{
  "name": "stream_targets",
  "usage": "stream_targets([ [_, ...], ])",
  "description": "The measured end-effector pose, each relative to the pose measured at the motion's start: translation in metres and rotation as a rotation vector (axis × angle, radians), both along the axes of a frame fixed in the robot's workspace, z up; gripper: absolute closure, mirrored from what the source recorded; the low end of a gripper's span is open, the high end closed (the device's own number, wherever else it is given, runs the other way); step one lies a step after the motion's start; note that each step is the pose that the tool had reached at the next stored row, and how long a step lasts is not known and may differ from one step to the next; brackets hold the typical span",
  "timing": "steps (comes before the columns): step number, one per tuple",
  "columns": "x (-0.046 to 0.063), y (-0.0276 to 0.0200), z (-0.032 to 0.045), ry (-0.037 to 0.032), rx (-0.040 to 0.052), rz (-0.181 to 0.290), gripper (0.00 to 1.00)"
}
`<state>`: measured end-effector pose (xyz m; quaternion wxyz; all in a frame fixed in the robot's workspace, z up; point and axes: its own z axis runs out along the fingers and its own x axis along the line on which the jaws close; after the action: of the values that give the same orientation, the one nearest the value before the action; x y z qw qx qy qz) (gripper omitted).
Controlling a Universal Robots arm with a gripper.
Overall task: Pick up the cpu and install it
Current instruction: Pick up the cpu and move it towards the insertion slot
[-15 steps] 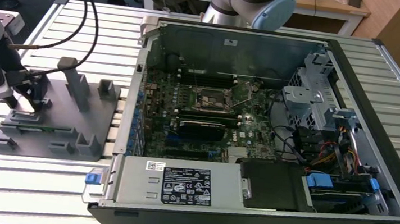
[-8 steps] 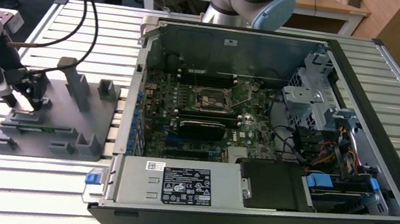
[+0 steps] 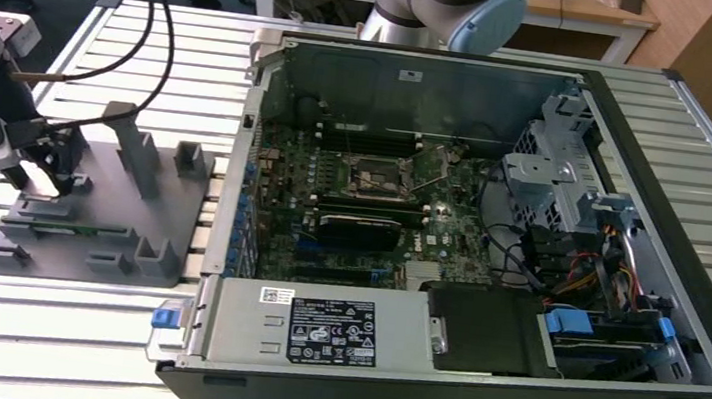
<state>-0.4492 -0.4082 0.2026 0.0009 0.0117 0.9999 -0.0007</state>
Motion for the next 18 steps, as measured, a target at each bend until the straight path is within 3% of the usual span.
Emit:
stream_targets([
  [6, 0.0, 0.0, 0.0013, 0.0003, -0.0002, 0.0, 0.47],
  [8, 0.0, 0.0, 0.0086, 0.0003, -0.0002, 0.0, 0.47],
  [18, 0.0, 0.0, 0.0107, 0.0004, -0.0003, 0.0, 0.47],
])
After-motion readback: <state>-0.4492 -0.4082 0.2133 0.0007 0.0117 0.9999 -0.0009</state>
